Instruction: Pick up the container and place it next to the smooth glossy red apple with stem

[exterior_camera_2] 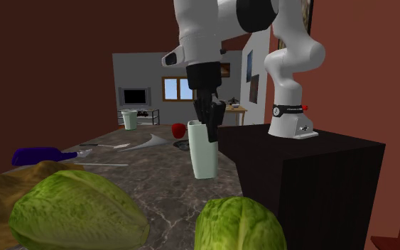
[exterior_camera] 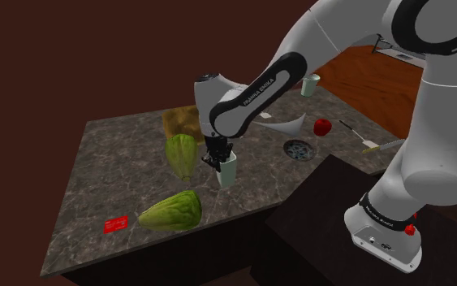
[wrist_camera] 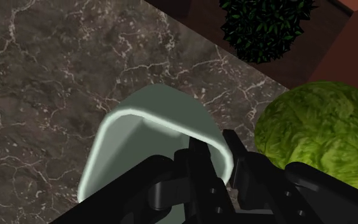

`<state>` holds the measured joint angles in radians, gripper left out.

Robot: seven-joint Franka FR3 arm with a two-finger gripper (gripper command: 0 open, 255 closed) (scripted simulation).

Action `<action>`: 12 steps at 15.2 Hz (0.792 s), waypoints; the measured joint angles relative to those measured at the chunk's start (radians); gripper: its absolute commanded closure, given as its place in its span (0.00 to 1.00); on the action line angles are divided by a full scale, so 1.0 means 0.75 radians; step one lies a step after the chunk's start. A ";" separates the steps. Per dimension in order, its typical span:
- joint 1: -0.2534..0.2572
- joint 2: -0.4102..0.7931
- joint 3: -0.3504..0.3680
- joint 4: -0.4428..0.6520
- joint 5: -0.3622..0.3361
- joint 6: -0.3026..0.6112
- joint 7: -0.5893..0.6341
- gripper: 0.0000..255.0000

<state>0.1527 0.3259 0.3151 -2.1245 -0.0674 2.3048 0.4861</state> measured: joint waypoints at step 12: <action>-0.018 -0.149 0.024 0.043 0.060 -0.185 -0.031 1.00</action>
<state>0.1395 0.2138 0.3329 -2.0924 -0.0227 2.1661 0.4629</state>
